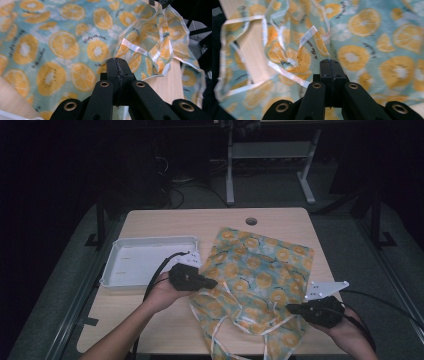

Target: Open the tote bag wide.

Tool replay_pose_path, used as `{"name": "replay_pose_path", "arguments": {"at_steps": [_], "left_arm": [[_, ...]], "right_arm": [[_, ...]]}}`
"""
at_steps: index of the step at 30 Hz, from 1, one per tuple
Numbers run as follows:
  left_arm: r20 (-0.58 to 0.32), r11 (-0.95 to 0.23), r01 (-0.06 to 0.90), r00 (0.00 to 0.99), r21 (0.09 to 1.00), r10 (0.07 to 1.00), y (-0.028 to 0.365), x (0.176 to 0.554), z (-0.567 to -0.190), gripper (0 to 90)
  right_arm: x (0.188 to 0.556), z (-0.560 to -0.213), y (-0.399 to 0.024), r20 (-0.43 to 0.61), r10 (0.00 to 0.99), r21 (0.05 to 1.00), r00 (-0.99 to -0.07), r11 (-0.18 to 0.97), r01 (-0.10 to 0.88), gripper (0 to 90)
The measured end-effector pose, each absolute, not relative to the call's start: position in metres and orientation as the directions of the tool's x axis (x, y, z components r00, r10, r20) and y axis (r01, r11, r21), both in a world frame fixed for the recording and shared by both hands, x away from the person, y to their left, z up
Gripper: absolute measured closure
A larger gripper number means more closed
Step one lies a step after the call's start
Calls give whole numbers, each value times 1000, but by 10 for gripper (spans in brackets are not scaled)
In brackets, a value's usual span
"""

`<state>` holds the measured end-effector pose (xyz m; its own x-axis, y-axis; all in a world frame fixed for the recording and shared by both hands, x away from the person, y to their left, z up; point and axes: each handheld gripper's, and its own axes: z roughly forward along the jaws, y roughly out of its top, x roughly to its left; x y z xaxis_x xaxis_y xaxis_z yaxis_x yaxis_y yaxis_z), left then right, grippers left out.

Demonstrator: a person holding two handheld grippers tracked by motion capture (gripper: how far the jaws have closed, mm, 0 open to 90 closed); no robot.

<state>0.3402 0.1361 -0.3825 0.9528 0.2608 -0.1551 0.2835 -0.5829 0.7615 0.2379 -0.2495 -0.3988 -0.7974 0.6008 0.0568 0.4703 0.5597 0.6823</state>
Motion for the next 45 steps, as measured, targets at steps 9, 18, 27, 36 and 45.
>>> {"name": "replay_pose_path", "arguments": {"at_steps": [9, 18, 27, 36, 45], "left_arm": [[-119, -557, 278, 945, 782, 304, 130, 365, -368, 900], [-110, -523, 293, 929, 801, 352, 127, 392, -359, 900], [-108, -499, 326, 903, 803, 417, 130, 413, -359, 900], [-73, -476, 310, 889, 823, 453, 122, 433, -350, 900], [-39, -510, 331, 865, 794, 501, 103, 469, -363, 900]], "right_arm": [[265, -389, -265, 28, 671, 702, -741, 515, 493, 898], [291, -384, -282, 27, 718, 724, -695, 466, 509, 898], [304, -379, -293, 37, 751, 750, -659, 415, 515, 900], [318, -368, -294, 10, 780, 783, -626, 383, 490, 899], [349, -376, -296, -16, 832, 764, -554, 367, 530, 899]]}}
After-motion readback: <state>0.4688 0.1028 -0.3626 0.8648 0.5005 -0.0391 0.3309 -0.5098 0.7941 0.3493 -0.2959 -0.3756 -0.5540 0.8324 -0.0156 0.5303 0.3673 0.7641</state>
